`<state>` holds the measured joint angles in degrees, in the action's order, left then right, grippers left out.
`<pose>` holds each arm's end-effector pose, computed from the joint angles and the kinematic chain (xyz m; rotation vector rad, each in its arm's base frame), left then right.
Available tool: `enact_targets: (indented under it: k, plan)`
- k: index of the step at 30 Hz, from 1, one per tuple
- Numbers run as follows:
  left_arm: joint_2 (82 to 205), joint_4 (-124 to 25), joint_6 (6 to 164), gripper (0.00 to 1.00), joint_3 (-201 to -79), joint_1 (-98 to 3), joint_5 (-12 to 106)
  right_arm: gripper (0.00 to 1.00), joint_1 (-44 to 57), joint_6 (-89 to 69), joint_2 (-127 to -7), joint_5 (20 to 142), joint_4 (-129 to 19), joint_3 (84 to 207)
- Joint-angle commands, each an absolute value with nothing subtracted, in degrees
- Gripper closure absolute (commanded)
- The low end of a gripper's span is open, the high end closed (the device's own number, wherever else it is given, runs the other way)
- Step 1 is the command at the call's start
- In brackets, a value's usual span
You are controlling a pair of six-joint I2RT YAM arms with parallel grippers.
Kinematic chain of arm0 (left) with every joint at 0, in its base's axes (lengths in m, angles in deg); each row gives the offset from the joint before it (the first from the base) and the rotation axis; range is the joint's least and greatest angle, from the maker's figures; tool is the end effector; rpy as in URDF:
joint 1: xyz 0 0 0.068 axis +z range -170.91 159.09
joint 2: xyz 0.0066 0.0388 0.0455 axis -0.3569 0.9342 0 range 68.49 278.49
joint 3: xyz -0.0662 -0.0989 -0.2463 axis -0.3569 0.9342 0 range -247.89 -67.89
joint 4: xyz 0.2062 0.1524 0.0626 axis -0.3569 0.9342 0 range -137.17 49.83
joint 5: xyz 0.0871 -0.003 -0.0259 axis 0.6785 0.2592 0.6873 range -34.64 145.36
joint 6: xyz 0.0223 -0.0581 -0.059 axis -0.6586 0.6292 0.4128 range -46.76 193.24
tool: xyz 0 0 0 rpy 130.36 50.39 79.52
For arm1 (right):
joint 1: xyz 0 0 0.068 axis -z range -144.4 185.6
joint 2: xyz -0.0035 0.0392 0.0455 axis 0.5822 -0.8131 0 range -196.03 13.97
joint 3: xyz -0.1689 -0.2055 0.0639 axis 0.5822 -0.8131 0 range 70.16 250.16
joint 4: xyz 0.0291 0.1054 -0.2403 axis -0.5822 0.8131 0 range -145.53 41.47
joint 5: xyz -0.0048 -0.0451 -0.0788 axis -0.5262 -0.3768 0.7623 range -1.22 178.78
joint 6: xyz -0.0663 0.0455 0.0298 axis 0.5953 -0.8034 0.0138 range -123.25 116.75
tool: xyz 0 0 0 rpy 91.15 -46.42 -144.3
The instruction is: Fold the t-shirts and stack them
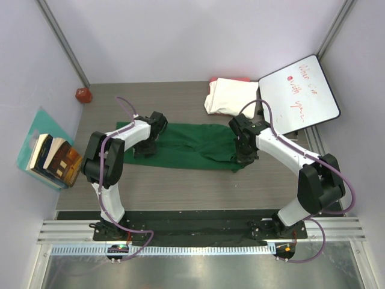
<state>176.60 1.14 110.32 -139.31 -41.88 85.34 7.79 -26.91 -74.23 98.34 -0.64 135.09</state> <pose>0.3394 -0.0897 0.1263 -0.4176 2.7224 0.5863 0.2654 0.1259 0.1900 -0.0795 2.8813 -0.0875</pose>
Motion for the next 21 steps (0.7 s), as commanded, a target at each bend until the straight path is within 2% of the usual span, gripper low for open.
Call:
enact_targets:
  k: [1,10,11,12,14,21]
  plan:
    - [175.8,3.5,109.9,0.46,-137.8,-41.3,86.3,0.99,8.4,-25.8,-72.2,100.1,-0.1,136.8]
    - [176.3,3.6,110.2,0.46,-137.7,-41.4,86.2,0.98,8.4,-24.4,-70.3,105.1,4.2,140.6]
    - [176.2,3.6,110.2,0.46,-137.7,-41.4,86.2,0.91,8.3,-24.4,-70.5,105.0,4.4,140.8]
    - [176.2,3.6,110.2,0.46,-137.6,-41.4,86.2,0.80,8.4,-24.5,-70.9,105.0,4.6,141.2]
    - [176.0,3.7,110.2,0.46,-137.5,-41.4,86.2,0.70,8.4,-24.8,-72.2,105.6,5.1,141.4]
    - [176.0,3.6,110.0,0.46,-137.7,-41.5,86.0,0.67,9.1,-25.0,-73.9,104.0,3.4,140.9]
